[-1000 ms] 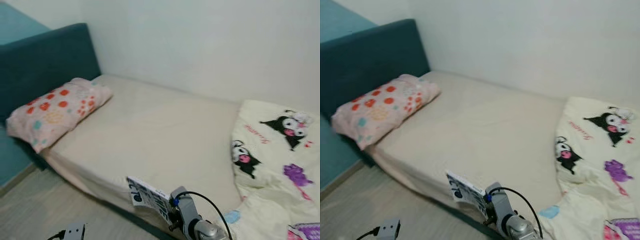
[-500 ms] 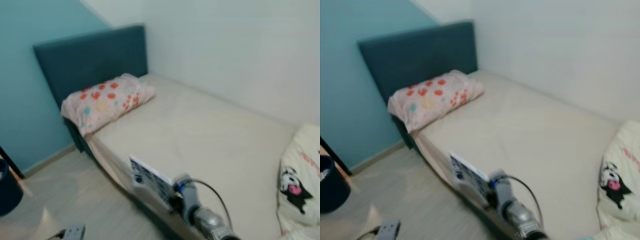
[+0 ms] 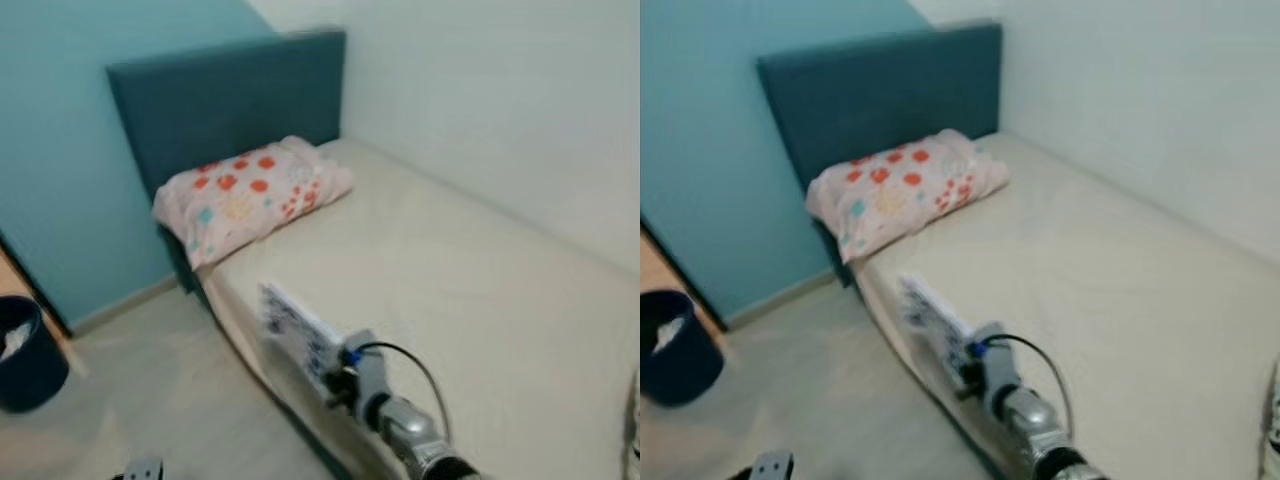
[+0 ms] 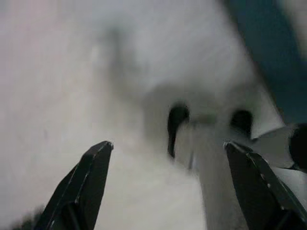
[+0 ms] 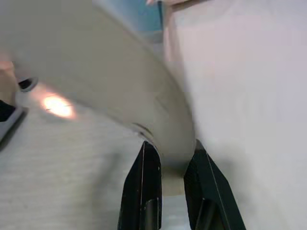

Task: Clean up the room

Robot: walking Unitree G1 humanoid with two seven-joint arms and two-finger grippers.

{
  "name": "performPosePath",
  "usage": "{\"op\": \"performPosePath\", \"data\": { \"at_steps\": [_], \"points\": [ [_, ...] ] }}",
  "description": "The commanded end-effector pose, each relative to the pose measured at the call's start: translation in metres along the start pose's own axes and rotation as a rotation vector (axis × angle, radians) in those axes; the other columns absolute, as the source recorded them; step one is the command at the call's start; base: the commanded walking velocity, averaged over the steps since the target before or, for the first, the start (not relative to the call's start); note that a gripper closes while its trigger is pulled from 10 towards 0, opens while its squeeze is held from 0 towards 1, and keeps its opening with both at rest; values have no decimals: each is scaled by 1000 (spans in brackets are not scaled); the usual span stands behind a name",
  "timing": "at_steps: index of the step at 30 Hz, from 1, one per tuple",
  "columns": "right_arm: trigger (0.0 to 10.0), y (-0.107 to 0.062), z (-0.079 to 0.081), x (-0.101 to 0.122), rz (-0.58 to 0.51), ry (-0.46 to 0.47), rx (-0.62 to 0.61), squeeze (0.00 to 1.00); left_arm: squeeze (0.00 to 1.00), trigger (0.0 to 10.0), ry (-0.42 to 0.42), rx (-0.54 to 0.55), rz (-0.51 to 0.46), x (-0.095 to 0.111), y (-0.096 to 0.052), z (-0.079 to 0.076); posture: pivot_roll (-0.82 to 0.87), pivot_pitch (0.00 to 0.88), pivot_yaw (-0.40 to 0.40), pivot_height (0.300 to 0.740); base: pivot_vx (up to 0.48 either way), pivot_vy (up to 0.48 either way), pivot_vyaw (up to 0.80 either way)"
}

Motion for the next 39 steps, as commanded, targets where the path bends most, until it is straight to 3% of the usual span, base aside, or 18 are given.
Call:
{"op": "performPosePath", "data": {
  "at_steps": [1, 10, 13, 17, 26, 34, 37, 39],
  "points": [
    [10000, -6, -13, -1, -4, -13, -33, 0, 0, 10000, 15, -1, 1, -1, 0, 1, -102, 37, 14, 740, 480, 0, 788],
    [10000, -7, -24, 0, -3, 35, -95, 0, 0, 10000, 26, -4, 5, -2, 0, 0, -104, 37, 15, 740, 480, 0, 260],
    [10000, -7, -24, 2, -17, 43, -88, 0, 0, 10000, 28, -7, 6, -2, 0, -1, -106, 38, 17, 740, 480, 0, 0],
    [10000, -7, -15, -1, -8, -24, -26, 0, 0, 10000, 33, -12, 8, -3, 0, -2, -110, 40, 19, 740, 480, 0, 600],
    [10000, -8, -12, -1, -18, -2, -10, 0, 0, 10000, 35, -14, 10, -3, 0, -3, -113, 44, 19, 740, 480, 0, 800],
    [10000, -14, -44, -6, 23, 82, -201, 0, 0, 10000, 24, -11, 6, -2, 0, -3, -111, 41, 17, 740, 221, 0, 100],
    [10000, -16, -49, -7, 20, 107, -231, 0, 0, 10000, 38, -18, 9, -2, 0, -3, -111, 41, 17, 740, 0, 0, 0],
    [10000, -22, -63, -8, 7, 180, -311, 0, 0, 10000, 92, -29, 18, -1, 0, -4, -111, 40, 17, 740, 0, -469, 0]
  ]
}}
Point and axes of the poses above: a point about 5 cm out from each wrist's last joint towards the gripper, its own y axis pointing out of the wrist towards the gripper, its own x axis along the axis of the wrist's last joint, z = x × y, the point moved 5 cm from there along y, pointing out of the wrist towards the gripper, and after that the axes turned 5 degrees about -y, right-handed, at the moved point
